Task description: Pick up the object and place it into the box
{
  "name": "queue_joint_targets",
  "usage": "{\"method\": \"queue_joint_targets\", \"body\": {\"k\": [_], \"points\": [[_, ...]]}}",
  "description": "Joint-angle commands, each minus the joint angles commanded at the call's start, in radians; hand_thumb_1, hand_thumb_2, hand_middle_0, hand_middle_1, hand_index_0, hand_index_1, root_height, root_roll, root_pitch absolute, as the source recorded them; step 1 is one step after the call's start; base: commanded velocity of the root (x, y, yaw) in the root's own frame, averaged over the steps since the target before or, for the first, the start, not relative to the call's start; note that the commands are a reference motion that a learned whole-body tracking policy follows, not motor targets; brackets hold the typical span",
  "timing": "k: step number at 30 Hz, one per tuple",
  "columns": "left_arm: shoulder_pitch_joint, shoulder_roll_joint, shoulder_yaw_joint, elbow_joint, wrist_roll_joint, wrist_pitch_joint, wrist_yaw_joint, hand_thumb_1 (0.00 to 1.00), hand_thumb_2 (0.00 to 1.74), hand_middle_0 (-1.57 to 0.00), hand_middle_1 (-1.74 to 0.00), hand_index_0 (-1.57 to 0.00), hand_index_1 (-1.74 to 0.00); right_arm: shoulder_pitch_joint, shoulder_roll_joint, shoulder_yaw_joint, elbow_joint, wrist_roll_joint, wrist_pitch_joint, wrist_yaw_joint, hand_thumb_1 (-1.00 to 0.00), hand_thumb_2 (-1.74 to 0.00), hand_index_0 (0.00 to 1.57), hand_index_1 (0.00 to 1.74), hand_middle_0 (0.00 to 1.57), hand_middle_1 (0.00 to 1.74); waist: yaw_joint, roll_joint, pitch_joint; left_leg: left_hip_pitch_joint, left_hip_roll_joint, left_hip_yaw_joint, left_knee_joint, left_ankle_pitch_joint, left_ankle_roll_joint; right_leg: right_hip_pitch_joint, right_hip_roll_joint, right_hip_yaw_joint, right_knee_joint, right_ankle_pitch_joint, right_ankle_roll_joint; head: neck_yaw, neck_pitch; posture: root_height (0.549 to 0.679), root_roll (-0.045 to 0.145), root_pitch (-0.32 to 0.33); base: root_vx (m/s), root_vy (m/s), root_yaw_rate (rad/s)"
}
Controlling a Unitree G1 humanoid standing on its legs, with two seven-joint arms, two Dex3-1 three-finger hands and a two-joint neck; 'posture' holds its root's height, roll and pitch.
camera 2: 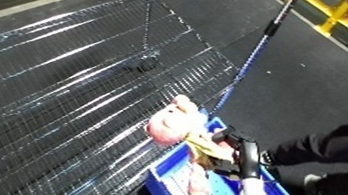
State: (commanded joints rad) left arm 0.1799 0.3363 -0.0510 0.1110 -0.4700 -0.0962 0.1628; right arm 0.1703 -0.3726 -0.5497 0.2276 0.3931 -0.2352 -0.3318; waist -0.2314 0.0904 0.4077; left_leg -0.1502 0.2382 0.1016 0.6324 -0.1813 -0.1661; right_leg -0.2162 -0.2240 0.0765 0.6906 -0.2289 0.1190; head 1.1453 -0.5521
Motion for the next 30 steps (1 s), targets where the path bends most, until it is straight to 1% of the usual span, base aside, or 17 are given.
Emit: {"method": "queue_joint_targets", "body": {"k": [3,6,9,11,17,22,26,30], "points": [[-0.006,-0.002,-0.008,0.011,-0.013,-0.004,0.003,1.0,1.74,-1.57,-1.74,-1.57,-1.74,-0.006,0.008,-0.03,0.052,0.07,-0.023,-0.002,-0.8,-1.39,1.26,1.39,1.26,1.39,-0.022,0.005,-0.006,0.003,-0.002,0.009,0.002,-0.002,-0.003,-0.001,0.0012,0.007,-0.007,0.006,-0.0022,0.028,0.001,0.641,0.08,-0.209,-0.018,0.025,-0.097],[-0.014,-0.004,-0.015,0.026,-0.022,-0.01,0.006,1.0,1.74,-1.57,-1.74,-1.57,-1.74,-0.015,0.007,-0.054,0.09,0.118,-0.039,-0.005,-0.8,-1.39,1.26,1.39,1.26,1.39,-0.038,0.011,-0.011,0.003,-0.005,0.013,0.003,-0.002,-0.0043,-0.004,0.0017,0.012,-0.009,0.011,-0.0041,0.052,-0.001,0.642,0.084,-0.207,-0.021,0.012,-0.054],[-0.018,-0.002,-0.028,0.034,-0.028,-0.014,0.005,1.0,1.74,-1.57,-1.74,-1.57,-1.74,-0.024,0.0,-0.074,0.119,0.152,-0.051,-0.011,-0.65,-1.13,1.02,1.13,1.02,1.13,-0.052,0.018,-0.012,0.003,-0.008,0.017,0.004,0.0,-0.0056,-0.008,0.0008,0.015,-0.011,0.014,-0.0059,0.063,-0.019,0.642,0.088,-0.206,-0.02,0.015,-0.048],[-0.022,-0.001,-0.038,0.039,-0.029,-0.016,0.004,1.0,1.74,-1.57,-1.74,-1.57,-1.74,-0.029,-0.008,-0.084,0.136,0.163,-0.057,-0.015,-0.55,-0.96,0.86,0.96,0.86,0.96,-0.064,0.024,-0.012,0.002,-0.01,0.02,0.004,0.001,-0.0069,-0.011,0.0,0.018,-0.01,0.016,-0.0071,0.061,-0.031,0.642,0.092,-0.206,-0.025,0.022,-0.058],[-0.034,0.001,-0.054,0.052,-0.024,-0.02,0.004,1.0,1.74,-1.57,-1.74,-1.57,-1.74,-0.028,-0.025,-0.088,0.143,0.134,-0.056,-0.021,-0.25,-0.44,0.39,0.44,0.39,0.44,-0.086,0.04,-0.011,0.0,-0.016,0.029,0.002,0.006,-0.0089,-0.018,-0.0014,0.024,-0.009,0.015,-0.0092,0.058,-0.041,0.643,0.1,-0.203,-0.017,0.018,-0.043],[-0.032,0.006,-0.056,0.05,-0.016,-0.024,0.003,1.0,1.74,-1.57,-1.74,-1.57,-1.74,-0.03,-0.02,-0.09,0.136,0.125,-0.06,-0.025,0.0,0.0,0.0,0.0,0.0,0.0,-0.091,0.049,-0.016,0.003,-0.018,0.032,-0.009,0.01,-0.009,-0.017,-0.0026,0.025,-0.018,0.015,-0.0087,0.059,-0.044,0.644,0.102,-0.197,-0.005,0.004,-0.027],[-0.032,0.011,-0.054,0.051,-0.008,-0.025,0.002,1.0,1.74,-1.57,-1.74,-1.57,-1.74,-0.03,-0.019,-0.093,0.141,0.128,-0.065,-0.024,0.0,0.0,0.0,0.0,0.0,0.0,-0.092,0.049,-0.022,0.005,-0.018,0.034,-0.016,0.012,-0.0094,-0.013,-0.0015,0.024,-0.028,0.014,-0.0078,0.061,-0.051,0.646,0.103,-0.192,0.009,-0.002,-0.015],[-0.029,0.014,-0.052,0.044,-0.004,-0.027,-0.002,1.0,1.74,-1.57,-1.74,-1.57,-1.74,-0.028,-0.014,-0.1,0.144,0.134,-0.072,-0.023,0.0,0.0,0.0,0.0,0.0,0.0,-0.09,0.046,-0.025,0.006,-0.017,0.035,-0.024,0.016,-0.0091,-0.011,0.0008,0.023,-0.035,0.012,-0.007,0.057,-0.057,0.647,0.103,-0.188,0.009,-0.006,-0.005]]}}
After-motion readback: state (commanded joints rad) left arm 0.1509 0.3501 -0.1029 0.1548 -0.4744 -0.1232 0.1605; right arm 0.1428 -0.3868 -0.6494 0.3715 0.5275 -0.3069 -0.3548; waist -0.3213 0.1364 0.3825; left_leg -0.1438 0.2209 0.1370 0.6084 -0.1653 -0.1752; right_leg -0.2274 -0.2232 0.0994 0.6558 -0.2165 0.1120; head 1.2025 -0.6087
